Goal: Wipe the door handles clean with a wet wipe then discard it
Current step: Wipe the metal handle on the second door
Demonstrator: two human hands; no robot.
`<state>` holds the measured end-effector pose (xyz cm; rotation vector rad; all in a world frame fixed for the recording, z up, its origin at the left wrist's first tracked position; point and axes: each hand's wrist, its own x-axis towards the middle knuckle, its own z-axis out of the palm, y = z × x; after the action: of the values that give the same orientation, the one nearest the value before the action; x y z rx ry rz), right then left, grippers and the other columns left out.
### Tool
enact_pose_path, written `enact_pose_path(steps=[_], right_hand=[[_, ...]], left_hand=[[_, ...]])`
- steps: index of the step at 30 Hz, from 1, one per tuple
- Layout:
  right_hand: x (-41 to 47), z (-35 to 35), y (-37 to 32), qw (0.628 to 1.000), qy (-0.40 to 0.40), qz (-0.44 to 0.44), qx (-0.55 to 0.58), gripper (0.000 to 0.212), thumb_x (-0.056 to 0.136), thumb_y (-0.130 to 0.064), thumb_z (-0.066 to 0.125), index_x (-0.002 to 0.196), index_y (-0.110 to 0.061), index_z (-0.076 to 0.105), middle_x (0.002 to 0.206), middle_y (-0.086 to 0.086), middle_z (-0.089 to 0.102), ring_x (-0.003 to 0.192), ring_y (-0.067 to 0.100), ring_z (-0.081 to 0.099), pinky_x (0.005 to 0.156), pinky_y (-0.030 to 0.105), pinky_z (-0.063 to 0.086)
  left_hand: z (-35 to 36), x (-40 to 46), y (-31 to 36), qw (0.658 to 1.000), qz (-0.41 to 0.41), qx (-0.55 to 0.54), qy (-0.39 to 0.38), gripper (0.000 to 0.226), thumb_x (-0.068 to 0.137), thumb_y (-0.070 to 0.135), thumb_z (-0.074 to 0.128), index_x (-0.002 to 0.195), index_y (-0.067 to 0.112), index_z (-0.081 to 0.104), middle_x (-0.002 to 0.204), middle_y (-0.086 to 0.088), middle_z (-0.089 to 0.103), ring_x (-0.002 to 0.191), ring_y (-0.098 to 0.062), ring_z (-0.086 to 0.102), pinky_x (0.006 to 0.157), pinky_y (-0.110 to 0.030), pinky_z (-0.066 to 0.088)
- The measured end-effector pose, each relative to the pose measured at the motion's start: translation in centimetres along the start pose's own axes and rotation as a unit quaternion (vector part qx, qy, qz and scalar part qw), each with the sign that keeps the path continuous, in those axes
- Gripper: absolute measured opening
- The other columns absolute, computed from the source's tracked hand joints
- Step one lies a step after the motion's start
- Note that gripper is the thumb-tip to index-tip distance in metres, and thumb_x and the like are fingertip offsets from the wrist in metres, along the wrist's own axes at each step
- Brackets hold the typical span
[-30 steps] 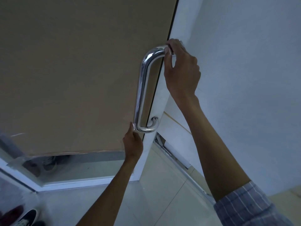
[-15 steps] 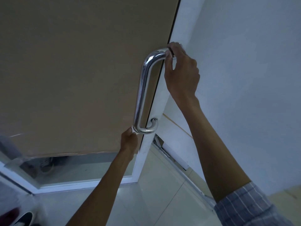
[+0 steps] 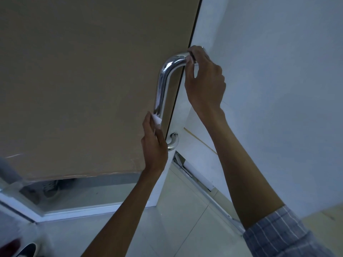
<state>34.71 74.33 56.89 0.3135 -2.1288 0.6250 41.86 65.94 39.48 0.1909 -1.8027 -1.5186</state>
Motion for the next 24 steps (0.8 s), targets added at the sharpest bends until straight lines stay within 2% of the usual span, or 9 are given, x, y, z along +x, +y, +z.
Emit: enact_pose_path(steps=[2, 4, 6, 10, 12, 15, 18, 22, 24], right_hand=[[0.0, -0.1, -0.1, 1.0, 0.001, -0.001, -0.002, 0.035, 0.112, -0.041, 0.04, 0.136, -0.029, 0.062, 0.127, -0.014, 0.071, 0.098, 0.013, 0.071, 0.073, 0.023, 0.043], [0.0, -0.1, -0.1, 1.0, 0.004, -0.001, -0.004, 0.035, 0.111, -0.042, 0.041, 0.137, -0.03, 0.063, 0.128, -0.015, 0.071, 0.098, 0.012, 0.071, 0.07, 0.02, 0.042], [0.0, -0.1, -0.1, 1.0, 0.009, -0.002, -0.005, 0.034, 0.111, -0.04, 0.044, 0.136, -0.03, 0.064, 0.128, -0.015, 0.072, 0.096, 0.01, 0.071, 0.064, 0.01, 0.032], [0.1, 0.0, 0.0, 1.0, 0.016, -0.003, 0.001, 0.032, 0.111, -0.039, 0.046, 0.134, -0.029, 0.065, 0.124, -0.015, 0.073, 0.093, 0.009, 0.071, 0.064, 0.005, 0.024], [0.0, 0.0, 0.0, 1.0, 0.018, -0.004, -0.003, 0.031, 0.11, -0.039, 0.045, 0.132, -0.029, 0.065, 0.121, -0.016, 0.073, 0.09, 0.007, 0.07, 0.062, 0.005, 0.023], [0.1, 0.0, 0.0, 1.0, 0.017, -0.01, -0.004, 0.033, 0.111, -0.041, 0.043, 0.132, -0.029, 0.065, 0.121, -0.016, 0.073, 0.091, 0.008, 0.07, 0.061, 0.008, 0.026], [0.3, 0.0, 0.1, 1.0, 0.015, -0.014, -0.01, 0.034, 0.11, -0.04, 0.044, 0.134, -0.028, 0.065, 0.124, -0.015, 0.072, 0.093, 0.01, 0.071, 0.063, 0.013, 0.032], [0.6, 0.2, 0.3, 1.0, 0.01, -0.016, -0.017, 0.033, 0.11, -0.039, 0.046, 0.134, -0.028, 0.066, 0.124, -0.014, 0.073, 0.094, 0.01, 0.072, 0.064, 0.01, 0.03], [0.7, 0.3, 0.4, 1.0, 0.011, -0.017, -0.016, 0.033, 0.11, -0.039, 0.046, 0.134, -0.028, 0.066, 0.125, -0.013, 0.072, 0.095, 0.009, 0.072, 0.067, 0.011, 0.035]], left_hand=[[0.0, 0.7, 0.9, 1.0, 0.014, -0.023, 0.015, 0.03, 0.112, 0.02, 0.043, 0.141, 0.012, 0.046, 0.131, 0.006, 0.068, 0.099, -0.03, 0.073, 0.077, -0.03, 0.058], [-0.1, 1.4, 1.2, 0.999, 0.037, -0.024, 0.03, 0.026, 0.111, 0.021, 0.051, 0.134, 0.009, 0.054, 0.122, 0.003, 0.071, 0.106, -0.016, 0.072, 0.087, -0.023, 0.055], [-0.2, 2.1, 1.4, 0.997, 0.053, -0.025, 0.04, 0.027, 0.107, 0.019, 0.06, 0.131, 0.006, 0.059, 0.119, -0.002, 0.073, 0.111, -0.006, 0.069, 0.094, -0.017, 0.052], [0.0, 4.3, 1.7, 0.991, 0.113, -0.005, 0.067, 0.018, 0.102, 0.017, 0.068, 0.113, 0.002, 0.066, 0.111, -0.007, 0.076, 0.106, -0.005, 0.071, 0.092, -0.019, 0.054], [0.1, 5.6, 2.4, 0.988, 0.145, -0.005, 0.058, 0.015, 0.1, 0.016, 0.072, 0.102, 0.003, 0.065, 0.118, -0.007, 0.074, 0.109, -0.012, 0.071, 0.096, -0.019, 0.051], [0.0, 6.6, 2.2, 0.977, 0.182, 0.083, 0.068, 0.021, 0.095, 0.027, 0.077, 0.092, 0.01, 0.064, 0.122, 0.003, 0.06, 0.116, -0.012, 0.052, 0.101, -0.022, 0.037], [-0.1, 6.8, 1.3, 0.975, 0.136, 0.155, 0.086, 0.032, 0.092, 0.045, 0.076, 0.092, 0.014, 0.065, 0.115, -0.007, 0.054, 0.107, -0.019, 0.045, 0.095, -0.033, 0.032], [0.0, 6.2, 0.4, 0.975, 0.176, 0.112, 0.072, 0.028, 0.097, 0.034, 0.073, 0.096, 0.008, 0.063, 0.102, -0.006, 0.059, 0.094, -0.027, 0.057, 0.09, -0.043, 0.045], [0.0, 5.6, 0.3, 0.982, 0.162, 0.061, 0.077, 0.028, 0.096, 0.029, 0.075, 0.101, 0.005, 0.063, 0.101, -0.002, 0.059, 0.093, -0.024, 0.057, 0.086, -0.04, 0.05]])
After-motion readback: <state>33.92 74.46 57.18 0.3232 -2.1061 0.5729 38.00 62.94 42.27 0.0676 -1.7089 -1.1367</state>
